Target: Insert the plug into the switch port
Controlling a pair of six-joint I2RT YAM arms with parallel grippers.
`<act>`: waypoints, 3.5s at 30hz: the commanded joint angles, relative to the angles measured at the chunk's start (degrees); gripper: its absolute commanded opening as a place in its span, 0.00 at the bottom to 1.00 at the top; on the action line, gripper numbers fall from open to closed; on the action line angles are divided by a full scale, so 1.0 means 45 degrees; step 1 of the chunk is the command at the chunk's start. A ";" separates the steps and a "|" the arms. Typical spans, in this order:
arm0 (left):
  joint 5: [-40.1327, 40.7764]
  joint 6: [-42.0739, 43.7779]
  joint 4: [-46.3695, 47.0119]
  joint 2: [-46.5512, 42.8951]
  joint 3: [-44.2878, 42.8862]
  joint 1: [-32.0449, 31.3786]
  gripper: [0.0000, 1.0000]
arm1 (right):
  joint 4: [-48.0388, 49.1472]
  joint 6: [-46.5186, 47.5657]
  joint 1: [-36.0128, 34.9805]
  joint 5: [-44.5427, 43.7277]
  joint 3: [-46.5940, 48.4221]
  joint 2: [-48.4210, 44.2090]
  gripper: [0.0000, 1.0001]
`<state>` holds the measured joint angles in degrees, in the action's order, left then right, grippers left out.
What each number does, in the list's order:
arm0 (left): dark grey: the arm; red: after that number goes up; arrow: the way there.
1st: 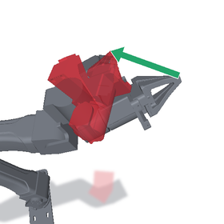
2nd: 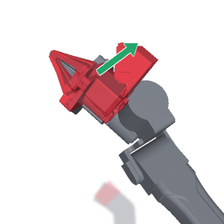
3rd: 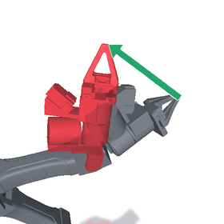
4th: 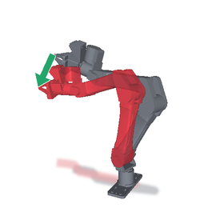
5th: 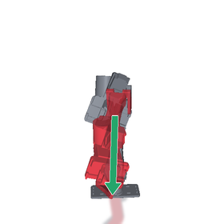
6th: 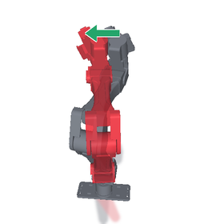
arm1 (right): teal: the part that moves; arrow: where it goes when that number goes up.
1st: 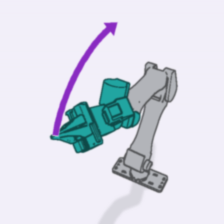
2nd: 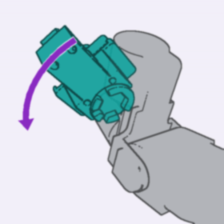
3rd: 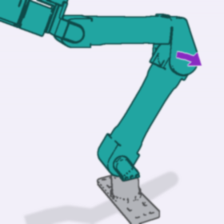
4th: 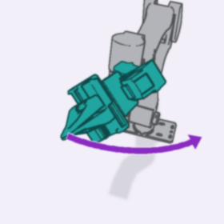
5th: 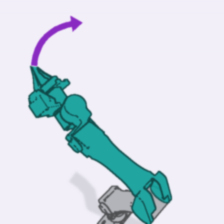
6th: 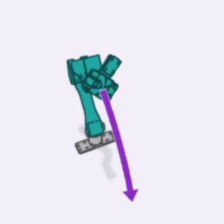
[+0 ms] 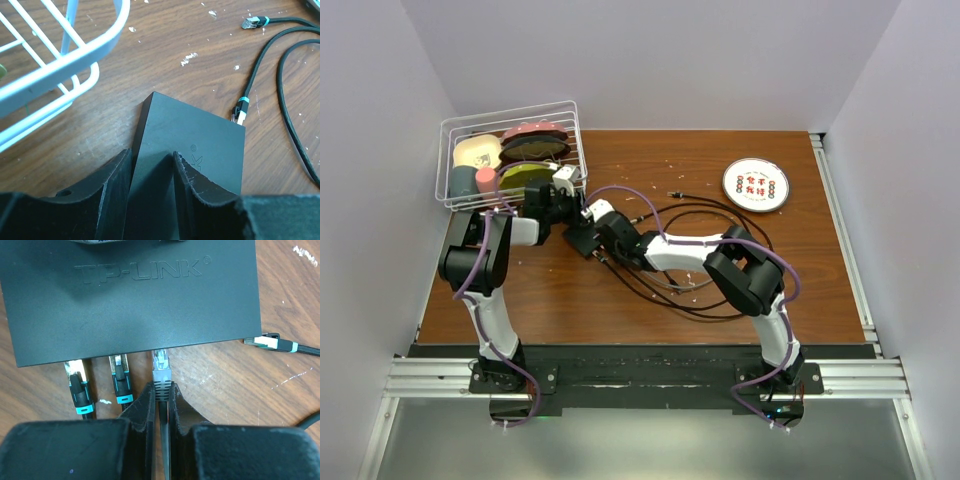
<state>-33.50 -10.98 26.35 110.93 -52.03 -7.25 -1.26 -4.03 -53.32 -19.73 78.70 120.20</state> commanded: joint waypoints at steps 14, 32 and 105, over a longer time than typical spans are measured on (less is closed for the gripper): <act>-0.2068 -0.1817 -0.4488 0.1383 0.0957 -0.1143 0.00 | 0.5553 0.0758 0.0521 0.1882 0.0226 0.0690 0.00; -0.2575 -0.1836 -0.4293 0.1461 0.1113 -0.1866 0.00 | 0.4499 0.2264 0.0970 0.4405 0.1144 0.1003 0.00; 0.2131 -0.3653 -0.4468 -1.0199 0.2090 -0.0460 0.73 | -0.1048 -0.1740 0.0384 -0.0047 -0.1257 -0.4152 0.65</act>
<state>-22.37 -27.94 4.54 65.67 -41.87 -9.41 -3.75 -9.39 -51.48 -10.22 74.85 104.60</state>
